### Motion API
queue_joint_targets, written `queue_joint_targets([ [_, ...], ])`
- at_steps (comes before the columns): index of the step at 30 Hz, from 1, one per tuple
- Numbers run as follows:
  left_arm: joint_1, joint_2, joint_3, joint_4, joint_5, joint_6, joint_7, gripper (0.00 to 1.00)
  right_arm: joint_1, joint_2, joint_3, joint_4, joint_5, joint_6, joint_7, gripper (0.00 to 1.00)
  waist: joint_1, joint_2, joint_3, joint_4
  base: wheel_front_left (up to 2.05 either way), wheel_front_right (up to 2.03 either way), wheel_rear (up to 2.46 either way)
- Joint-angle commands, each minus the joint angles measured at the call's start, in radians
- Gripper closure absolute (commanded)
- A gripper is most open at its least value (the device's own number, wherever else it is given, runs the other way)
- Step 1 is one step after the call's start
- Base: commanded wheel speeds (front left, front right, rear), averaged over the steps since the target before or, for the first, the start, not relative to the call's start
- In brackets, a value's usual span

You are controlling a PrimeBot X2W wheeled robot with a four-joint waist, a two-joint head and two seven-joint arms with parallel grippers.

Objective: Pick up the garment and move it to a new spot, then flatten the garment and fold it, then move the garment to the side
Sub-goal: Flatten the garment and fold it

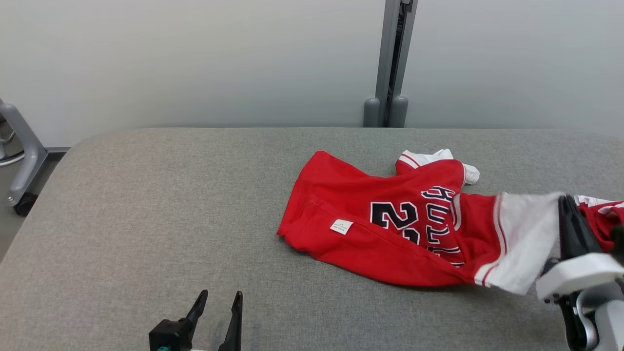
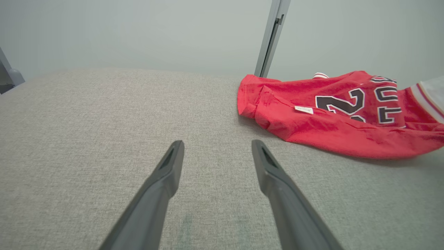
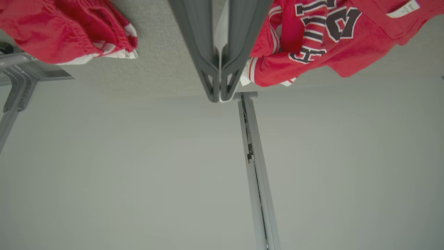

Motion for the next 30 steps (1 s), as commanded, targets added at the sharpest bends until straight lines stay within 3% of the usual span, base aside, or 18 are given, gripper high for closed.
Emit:
queue_joint_targets([
  [1,0.002,0.004,0.002,-0.002,-0.005,0.0,-0.002,0.0,0.042,0.012,-0.044,0.034,-0.019,0.0,0.0,0.47,0.0,-0.0001,0.004,-0.002,0.0,0.0,0.0],
  [2,0.001,0.004,0.001,-0.002,-0.004,-0.001,-0.001,0.0,0.064,0.023,-0.071,0.056,-0.023,0.0,0.0,0.0,0.0,-0.0001,0.006,-0.003,0.0,0.0,0.0],
  [11,-0.023,0.004,0.014,0.002,0.014,-0.006,-0.001,0.0,0.146,0.087,-0.123,0.041,-0.057,0.0,0.0,0.0,0.0,-0.0001,0.029,-0.043,0.0,0.0,0.0],
  [19,-0.228,0.004,-0.021,0.049,0.026,-0.03,-0.001,0.0,0.084,0.114,-0.065,-0.001,-0.058,0.0,0.0,0.0,0.0,-0.0001,0.148,-0.111,0.0,0.0,0.0],
  [30,-0.599,0.005,-0.145,0.442,-0.051,-0.084,0.041,0.0,0.028,0.118,-0.014,0.002,-0.034,0.0,0.0,0.0,0.0,-0.0001,0.26,-0.193,0.0,0.0,0.0],
])
